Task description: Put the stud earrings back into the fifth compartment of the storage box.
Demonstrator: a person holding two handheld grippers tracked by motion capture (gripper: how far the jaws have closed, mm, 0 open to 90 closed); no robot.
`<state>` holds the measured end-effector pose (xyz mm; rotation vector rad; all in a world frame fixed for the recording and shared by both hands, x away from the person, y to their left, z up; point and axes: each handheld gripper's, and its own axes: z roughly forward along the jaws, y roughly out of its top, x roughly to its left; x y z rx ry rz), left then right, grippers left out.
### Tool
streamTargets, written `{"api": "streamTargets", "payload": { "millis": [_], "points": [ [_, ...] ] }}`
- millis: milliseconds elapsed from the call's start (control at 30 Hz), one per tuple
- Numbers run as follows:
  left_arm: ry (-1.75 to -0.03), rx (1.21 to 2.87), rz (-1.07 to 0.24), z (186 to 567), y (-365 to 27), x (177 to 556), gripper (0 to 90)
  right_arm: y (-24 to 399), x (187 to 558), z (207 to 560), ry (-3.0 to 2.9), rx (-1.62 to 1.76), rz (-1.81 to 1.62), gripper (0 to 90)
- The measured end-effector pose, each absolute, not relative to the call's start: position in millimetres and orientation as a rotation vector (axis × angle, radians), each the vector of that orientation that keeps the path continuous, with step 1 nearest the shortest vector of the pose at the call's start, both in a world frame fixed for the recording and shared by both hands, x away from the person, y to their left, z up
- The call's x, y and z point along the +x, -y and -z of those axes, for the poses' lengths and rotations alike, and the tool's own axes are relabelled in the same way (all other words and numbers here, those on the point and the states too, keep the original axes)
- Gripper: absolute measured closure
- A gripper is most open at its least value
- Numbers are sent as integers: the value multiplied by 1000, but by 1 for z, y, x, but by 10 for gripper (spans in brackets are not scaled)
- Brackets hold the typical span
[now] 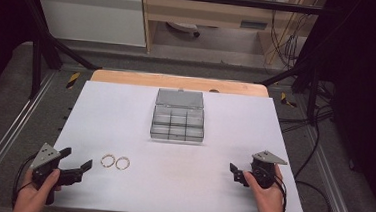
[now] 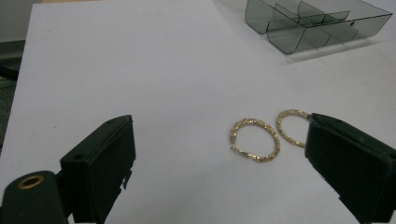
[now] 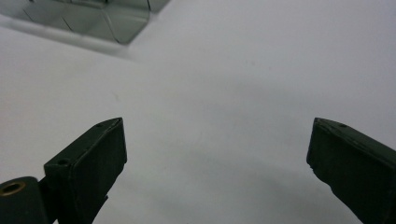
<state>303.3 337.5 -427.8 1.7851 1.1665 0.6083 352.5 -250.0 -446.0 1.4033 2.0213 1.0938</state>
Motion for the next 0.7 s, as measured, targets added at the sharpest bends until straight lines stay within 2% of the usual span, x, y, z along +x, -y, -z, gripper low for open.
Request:
{"api": "streamTargets", "payload": {
  "millis": [700],
  "points": [
    [-1176, 1800, -601, 430, -337, 303, 90, 237, 344, 431, -1952, 1347, -1231, 51]
  ]
}}
